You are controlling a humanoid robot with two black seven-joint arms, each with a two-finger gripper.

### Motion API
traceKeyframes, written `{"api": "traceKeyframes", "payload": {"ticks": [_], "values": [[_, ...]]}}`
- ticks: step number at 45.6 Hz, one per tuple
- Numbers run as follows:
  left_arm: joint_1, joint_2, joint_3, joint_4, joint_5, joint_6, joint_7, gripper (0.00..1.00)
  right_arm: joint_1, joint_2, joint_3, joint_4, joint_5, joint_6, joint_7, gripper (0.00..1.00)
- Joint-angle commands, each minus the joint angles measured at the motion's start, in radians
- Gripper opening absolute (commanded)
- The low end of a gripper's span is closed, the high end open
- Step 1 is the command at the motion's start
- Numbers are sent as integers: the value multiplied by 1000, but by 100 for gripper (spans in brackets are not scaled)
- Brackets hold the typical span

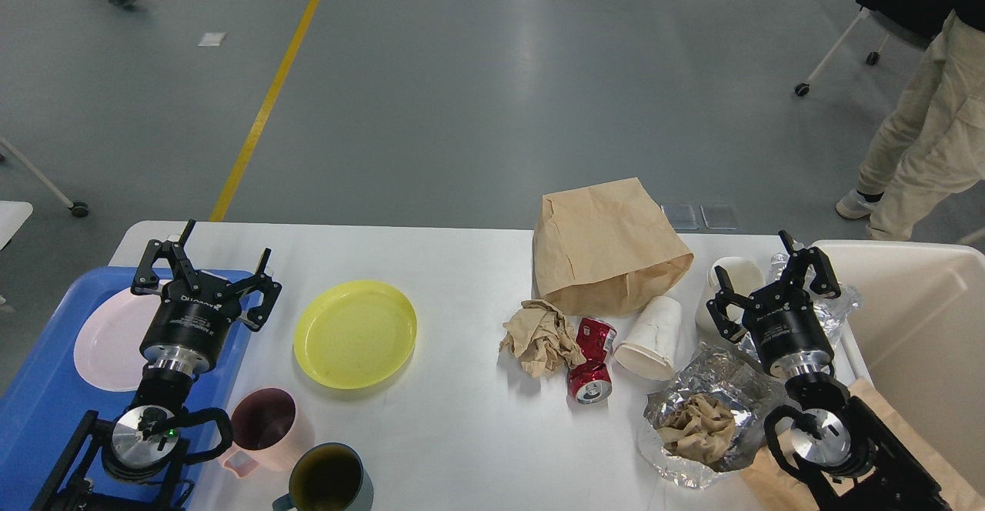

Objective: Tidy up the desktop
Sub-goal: 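Raise the left gripper off the blue tray, then swing the left gripper up and over toward the pink mug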

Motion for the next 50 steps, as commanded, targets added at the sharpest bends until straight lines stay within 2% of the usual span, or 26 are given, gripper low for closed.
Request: {"api": "traceKeyframes", "payload": {"ticks": [1,6,13,18,21,24,28,32,38,42,50], "values": [[2,1,-11,6,0,-9,-5,97,0,0,0,0,0,0,0,100],[7,1,-14,6,0,-15,-31,97,2,0,0,-2,0,0,0,100],[4,30,0,-2,0,-9,-37,97,2,0,0,-2,0,0,0,100],[4,138,49,-6,-11,-16,-37,97,2,0,0,-2,0,0,0,100],[-14,246,164,-6,-12,-13,-34,97,2,0,0,-2,0,0,0,100],[-69,374,297,-6,-14,-16,-28,97,2,0,0,-2,0,0,0,100],[-203,535,546,3,-14,-16,-22,97,2,0,0,-2,0,0,0,100],[-355,639,831,6,-14,-15,-32,97,2,0,0,-2,0,0,0,100],[-622,785,1187,9,-12,-24,-28,97,2,0,0,-2,0,0,0,100],[-804,830,1422,9,-12,-65,-23,97,2,0,0,-2,0,0,0,100],[-1224,821,1928,11,-11,-136,-20,97,0,0,0,0,0,0,0,100]]}}
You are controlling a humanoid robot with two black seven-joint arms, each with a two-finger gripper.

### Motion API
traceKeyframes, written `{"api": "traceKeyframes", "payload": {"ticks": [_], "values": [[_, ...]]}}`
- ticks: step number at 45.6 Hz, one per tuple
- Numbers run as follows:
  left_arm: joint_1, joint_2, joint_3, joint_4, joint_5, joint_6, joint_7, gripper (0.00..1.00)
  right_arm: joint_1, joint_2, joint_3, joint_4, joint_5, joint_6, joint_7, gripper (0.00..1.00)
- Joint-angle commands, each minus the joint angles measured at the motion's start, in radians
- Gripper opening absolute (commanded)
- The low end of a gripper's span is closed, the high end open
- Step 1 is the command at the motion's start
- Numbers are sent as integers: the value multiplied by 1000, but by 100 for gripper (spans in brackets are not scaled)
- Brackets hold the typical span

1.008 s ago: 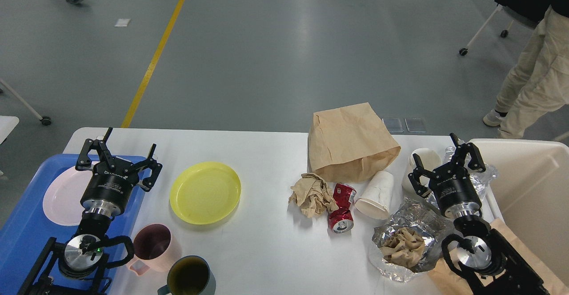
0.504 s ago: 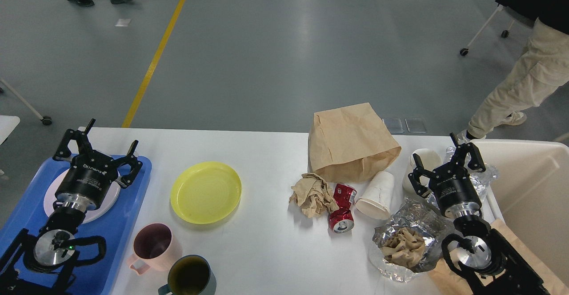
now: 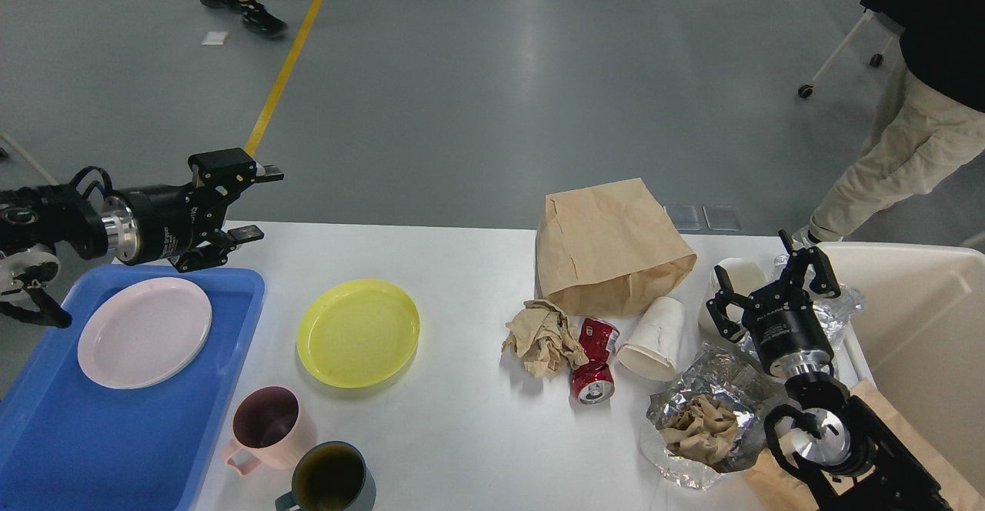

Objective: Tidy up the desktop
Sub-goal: 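Swing the left gripper up and over toward the pink mug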

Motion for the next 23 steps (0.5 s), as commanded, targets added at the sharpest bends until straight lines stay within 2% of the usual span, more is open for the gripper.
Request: {"api": "traceKeyframes", "payload": {"ticks": [1,9,16,23], "values": [[-304,-18,374,1,1,-47,2,97,-2,0,0,2,0,0,0,100],[-668,-147,782,-12,2,-128,0,97,-2,0,0,0,0,0,0,100],[-860,-316,982,-18,-1,-240,-4,97,-2,0,0,2,0,0,0,100],[-1076,-517,1125,-39,-41,-496,-13,97,-2,0,0,0,0,0,0,100]]}}
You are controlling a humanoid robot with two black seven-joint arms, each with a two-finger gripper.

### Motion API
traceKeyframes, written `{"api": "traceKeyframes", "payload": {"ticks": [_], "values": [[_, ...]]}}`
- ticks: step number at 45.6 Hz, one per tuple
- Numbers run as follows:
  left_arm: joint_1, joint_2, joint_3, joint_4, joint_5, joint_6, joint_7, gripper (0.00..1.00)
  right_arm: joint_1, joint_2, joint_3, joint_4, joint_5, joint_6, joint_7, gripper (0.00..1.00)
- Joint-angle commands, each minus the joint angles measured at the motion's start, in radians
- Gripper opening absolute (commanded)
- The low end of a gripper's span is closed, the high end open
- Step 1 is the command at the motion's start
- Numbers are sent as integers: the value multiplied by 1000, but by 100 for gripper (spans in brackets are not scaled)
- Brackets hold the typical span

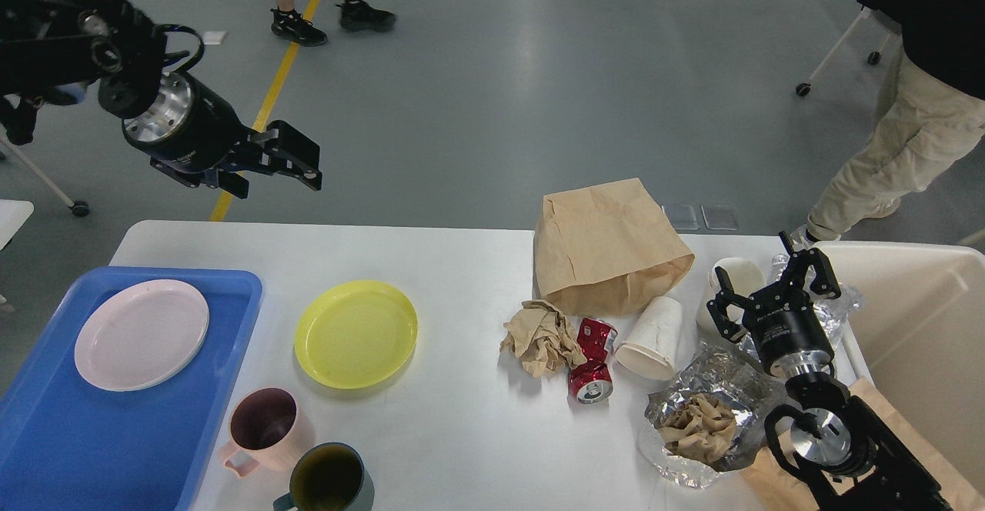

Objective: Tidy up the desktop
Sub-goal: 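Swing the left gripper up and over toward the pink mug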

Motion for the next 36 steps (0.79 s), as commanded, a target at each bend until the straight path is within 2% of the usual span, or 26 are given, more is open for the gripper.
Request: {"api": "traceKeyframes", "payload": {"ticks": [1,5,9,13,20,26,30,36], "values": [[-176,-152,115,-25,-75,-167,-6,97,0,0,0,-1,0,0,0,100],[-288,-252,261,-99,-234,-167,-7,97,0,0,0,0,0,0,0,100],[-397,-399,428,-181,-449,-167,-29,97,0,0,0,-1,0,0,0,100],[-501,-505,529,-342,-616,-134,-41,97,0,0,0,-1,0,0,0,100],[-576,-547,537,-531,-693,-36,-39,97,0,0,0,-1,0,0,0,100],[-667,-564,528,-622,-715,-29,-43,97,0,0,0,-1,0,0,0,100],[-694,-539,530,-623,-712,-52,-39,97,0,0,0,-1,0,0,0,100],[-665,-498,536,-614,-713,-60,-49,97,0,0,0,-1,0,0,0,100]]}}
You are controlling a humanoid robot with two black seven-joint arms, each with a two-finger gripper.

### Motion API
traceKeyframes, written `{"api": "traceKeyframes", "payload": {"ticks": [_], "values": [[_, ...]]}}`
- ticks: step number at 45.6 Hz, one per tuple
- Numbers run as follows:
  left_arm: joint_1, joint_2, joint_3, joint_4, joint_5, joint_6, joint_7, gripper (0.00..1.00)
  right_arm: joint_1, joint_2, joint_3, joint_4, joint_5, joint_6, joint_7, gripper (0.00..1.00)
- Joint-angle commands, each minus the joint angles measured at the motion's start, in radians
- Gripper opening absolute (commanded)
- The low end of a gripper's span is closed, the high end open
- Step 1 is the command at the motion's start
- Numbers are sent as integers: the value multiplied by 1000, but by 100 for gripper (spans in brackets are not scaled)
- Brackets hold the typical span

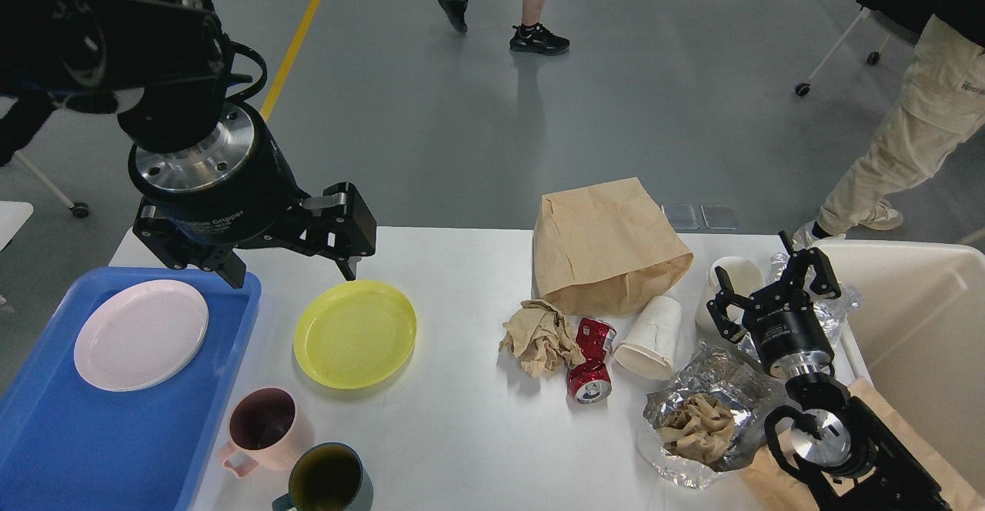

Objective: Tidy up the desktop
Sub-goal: 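Swing the left gripper up and over toward the pink mug, then lower the left gripper onto the pink mug and grasp it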

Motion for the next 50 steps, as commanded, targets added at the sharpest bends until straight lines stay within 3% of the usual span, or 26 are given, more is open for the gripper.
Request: {"api": "traceKeyframes", "payload": {"ticks": [1,13,20,25,39,50], "values": [[29,36,10,5,-1,-6,-2,97,0,0,0,0,0,0,0,100],[98,87,12,8,8,-4,13,97,0,0,0,0,0,0,0,100],[203,99,15,8,39,34,16,96,0,0,0,0,0,0,0,100],[317,147,13,15,45,135,18,96,0,0,0,0,0,0,0,100],[769,256,-34,87,128,528,18,96,0,0,0,0,0,0,0,100],[952,345,-66,209,181,571,18,96,0,0,0,2,0,0,0,100]]}}
